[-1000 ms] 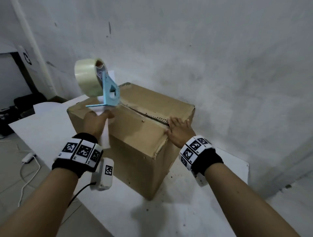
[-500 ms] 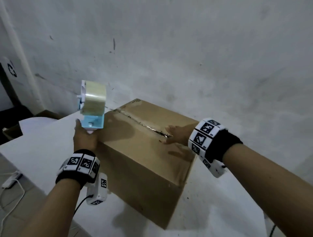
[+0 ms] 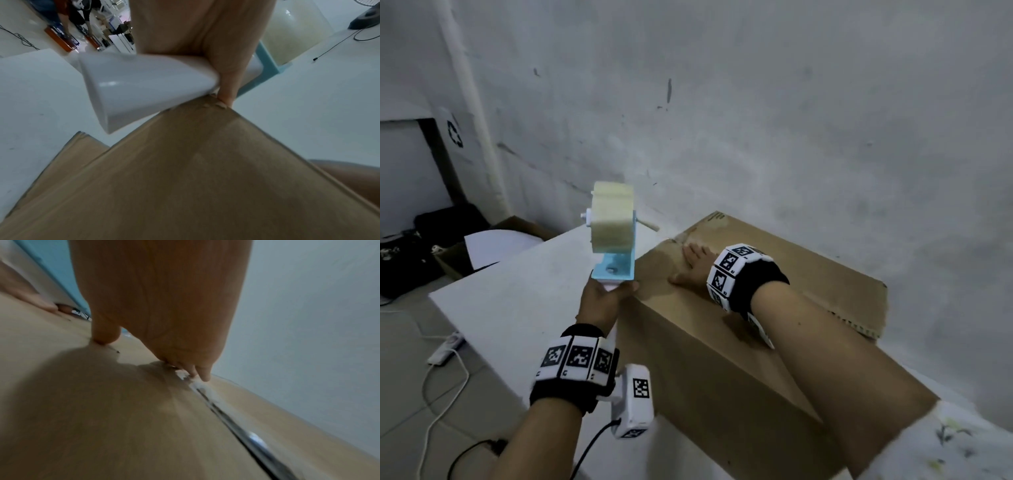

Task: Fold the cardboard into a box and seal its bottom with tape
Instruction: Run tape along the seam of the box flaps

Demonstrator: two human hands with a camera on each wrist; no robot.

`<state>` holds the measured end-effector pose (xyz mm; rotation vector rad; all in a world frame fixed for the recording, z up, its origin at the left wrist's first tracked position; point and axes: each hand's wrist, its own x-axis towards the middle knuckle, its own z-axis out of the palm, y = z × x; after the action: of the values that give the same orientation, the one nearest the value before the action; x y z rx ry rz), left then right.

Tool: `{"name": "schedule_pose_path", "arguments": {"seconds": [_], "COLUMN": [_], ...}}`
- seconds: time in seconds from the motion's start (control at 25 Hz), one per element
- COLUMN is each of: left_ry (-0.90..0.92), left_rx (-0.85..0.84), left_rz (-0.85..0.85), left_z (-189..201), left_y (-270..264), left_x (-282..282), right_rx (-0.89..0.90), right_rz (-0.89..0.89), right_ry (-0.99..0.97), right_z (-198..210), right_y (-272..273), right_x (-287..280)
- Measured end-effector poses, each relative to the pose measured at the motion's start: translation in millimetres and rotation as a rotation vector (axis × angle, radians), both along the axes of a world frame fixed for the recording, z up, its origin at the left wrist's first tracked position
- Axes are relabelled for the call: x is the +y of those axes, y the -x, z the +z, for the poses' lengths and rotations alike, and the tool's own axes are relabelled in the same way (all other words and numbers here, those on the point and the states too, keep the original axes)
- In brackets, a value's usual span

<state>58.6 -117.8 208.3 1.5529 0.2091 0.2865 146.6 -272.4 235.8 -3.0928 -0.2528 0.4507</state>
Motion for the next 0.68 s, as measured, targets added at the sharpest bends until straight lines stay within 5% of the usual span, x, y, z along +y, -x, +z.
{"name": "schedule_pose_path", "arguments": {"seconds": [0.68], "left_ry": [0.032], "left_rx": [0.026], "left_rz": [0.039], "left_z": [-5], "left_y": [-7], "left_x": [1], "right_rx": [0.168], "right_rz": [0.194], "right_ry": [-0.198], "right_z": [31], "right_y": [-44], "right_x": [39]}}
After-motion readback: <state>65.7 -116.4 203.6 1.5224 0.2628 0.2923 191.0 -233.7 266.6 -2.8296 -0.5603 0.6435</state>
